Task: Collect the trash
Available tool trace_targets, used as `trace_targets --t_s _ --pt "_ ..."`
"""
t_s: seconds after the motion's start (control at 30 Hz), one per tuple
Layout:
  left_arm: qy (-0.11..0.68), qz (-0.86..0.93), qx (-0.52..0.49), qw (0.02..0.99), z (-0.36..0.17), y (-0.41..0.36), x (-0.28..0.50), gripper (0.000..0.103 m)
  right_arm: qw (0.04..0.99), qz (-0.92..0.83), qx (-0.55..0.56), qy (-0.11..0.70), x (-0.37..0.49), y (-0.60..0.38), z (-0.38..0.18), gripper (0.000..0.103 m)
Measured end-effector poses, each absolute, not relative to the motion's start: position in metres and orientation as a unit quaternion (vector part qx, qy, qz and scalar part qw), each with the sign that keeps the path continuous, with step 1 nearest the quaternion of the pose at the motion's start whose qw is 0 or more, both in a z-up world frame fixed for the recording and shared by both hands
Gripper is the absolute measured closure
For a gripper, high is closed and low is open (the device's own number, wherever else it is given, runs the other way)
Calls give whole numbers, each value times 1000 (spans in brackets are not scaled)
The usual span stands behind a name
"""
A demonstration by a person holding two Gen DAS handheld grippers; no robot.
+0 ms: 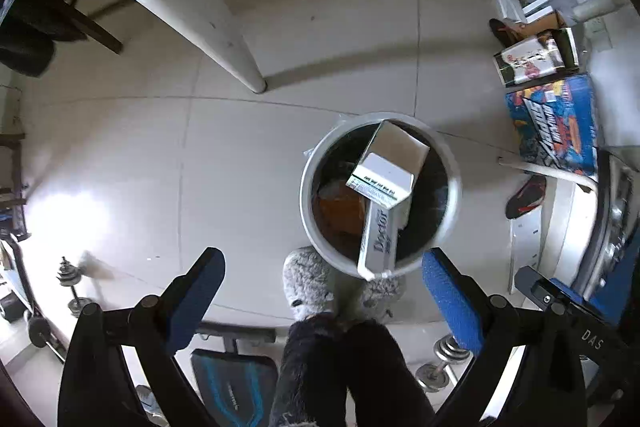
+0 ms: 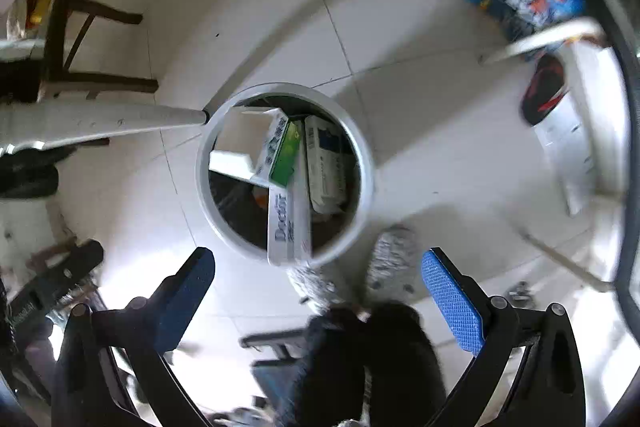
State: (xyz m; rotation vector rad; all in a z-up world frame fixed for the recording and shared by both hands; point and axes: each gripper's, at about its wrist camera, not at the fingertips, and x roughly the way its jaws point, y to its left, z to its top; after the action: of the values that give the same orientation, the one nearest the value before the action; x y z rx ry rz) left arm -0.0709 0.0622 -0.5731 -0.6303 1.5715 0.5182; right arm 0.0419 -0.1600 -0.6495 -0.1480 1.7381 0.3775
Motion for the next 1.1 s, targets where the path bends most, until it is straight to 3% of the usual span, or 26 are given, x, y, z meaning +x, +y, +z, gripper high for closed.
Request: trace_targets --t_s 0.6,0.87,1.1 --pt "645 186 -250 698 -268 6 -97 2 657 249 -97 705 7 -182 -288 0" --pt "603 156 -276 732 -188 -2 -110 2 659 289 -59 692 -4 -199 -186 0" --pt "572 127 -294 755 -136 -2 -123 2 651 323 -45 686 -20 -207 -132 0"
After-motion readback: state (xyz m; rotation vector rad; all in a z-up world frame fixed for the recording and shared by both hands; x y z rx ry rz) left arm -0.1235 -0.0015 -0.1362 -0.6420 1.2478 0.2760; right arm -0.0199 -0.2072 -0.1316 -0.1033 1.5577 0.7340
